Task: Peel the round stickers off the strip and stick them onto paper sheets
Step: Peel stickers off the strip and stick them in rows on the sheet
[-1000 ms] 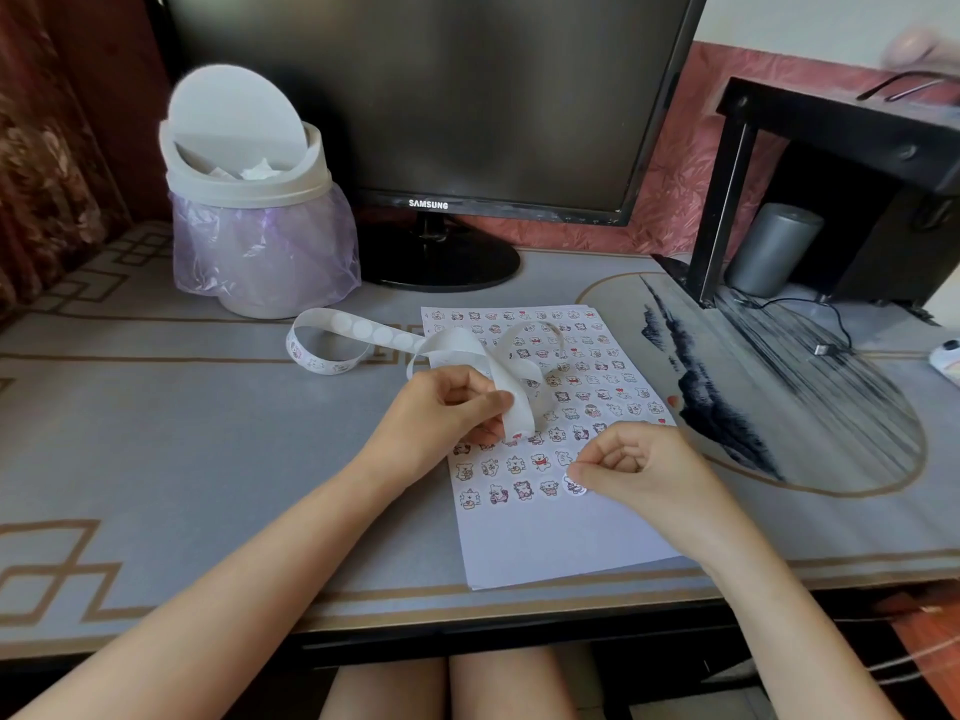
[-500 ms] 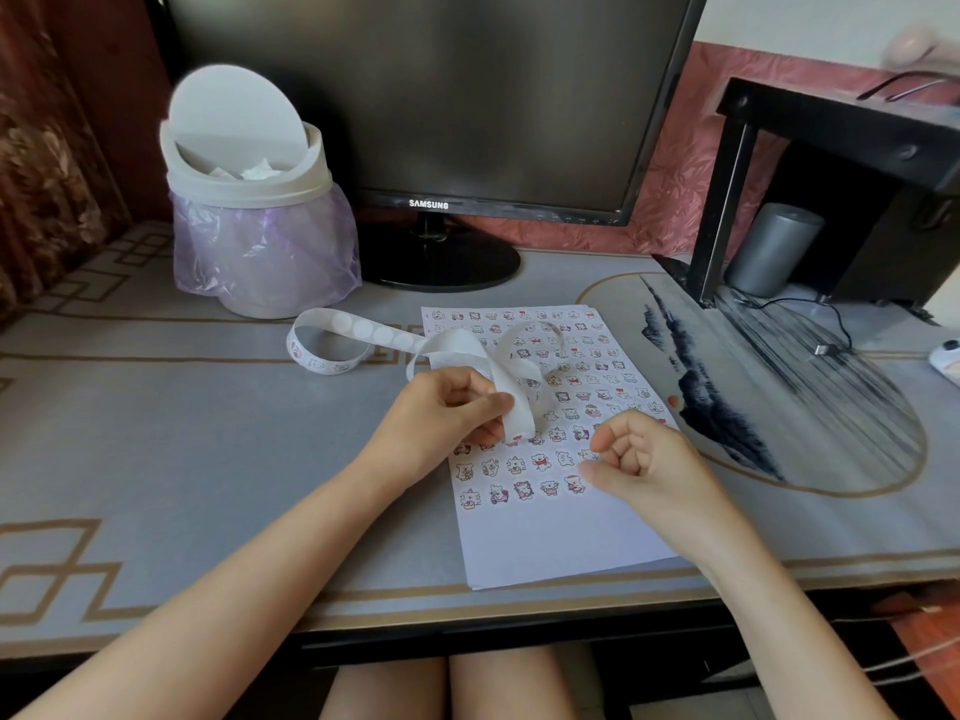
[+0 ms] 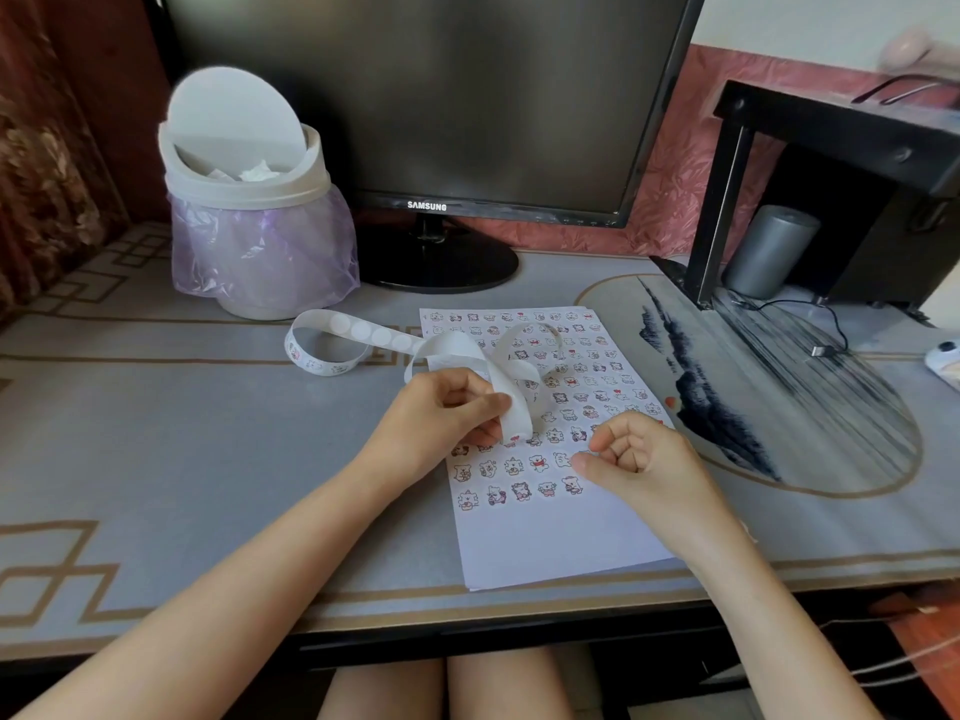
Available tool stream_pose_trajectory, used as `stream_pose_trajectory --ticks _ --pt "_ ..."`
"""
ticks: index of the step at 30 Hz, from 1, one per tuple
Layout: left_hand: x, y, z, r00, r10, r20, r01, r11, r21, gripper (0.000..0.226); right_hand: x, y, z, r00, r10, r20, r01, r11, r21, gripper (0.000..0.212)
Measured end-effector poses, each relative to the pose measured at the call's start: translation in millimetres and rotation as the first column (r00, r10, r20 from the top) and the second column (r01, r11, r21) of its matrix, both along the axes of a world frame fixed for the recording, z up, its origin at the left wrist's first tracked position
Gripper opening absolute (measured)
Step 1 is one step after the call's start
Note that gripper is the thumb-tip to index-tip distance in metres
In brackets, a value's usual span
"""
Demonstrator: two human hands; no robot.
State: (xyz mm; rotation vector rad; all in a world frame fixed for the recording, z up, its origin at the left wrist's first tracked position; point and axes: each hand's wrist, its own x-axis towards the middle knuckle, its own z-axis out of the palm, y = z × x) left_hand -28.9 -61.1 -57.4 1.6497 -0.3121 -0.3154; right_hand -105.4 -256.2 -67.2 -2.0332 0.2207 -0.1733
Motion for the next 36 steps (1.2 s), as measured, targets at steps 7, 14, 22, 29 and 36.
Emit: stream_pose_trajectory --ticks 7,14,22,29,36 --pt "0 0 -1 1.0 0.007 -0.001 -0.007 1.0 -0.005 0.021 0 -3 0 0.999 0.047 -0.026 -0.047 0.999 0.003 0.021" --pt "0 0 0 1.0 0.007 0.015 -0.007 0.999 -0.045 0.017 3 0 9 0.999 0.042 0.033 -0.044 0.997 0.057 0.012" --pt "-1 1 4 0.997 0.029 0.076 -0.02 0.993 -0.119 0.015 16 28 19 0.967 0.128 0.22 -0.125 0.992 -0.029 0.017" --pt "-3 1 8 0.995 0.017 0.094 0.003 0.977 -0.211 0.016 25 37 18 0.957 0.094 0.274 -0.104 0.994 0.024 0.017" --pt "-2 0 5 0.991 -0.006 0.133 0.022 0.992 -0.124 0.01 29 36 18 0.944 0.065 0.323 -0.085 0.995 0.048 0.013"
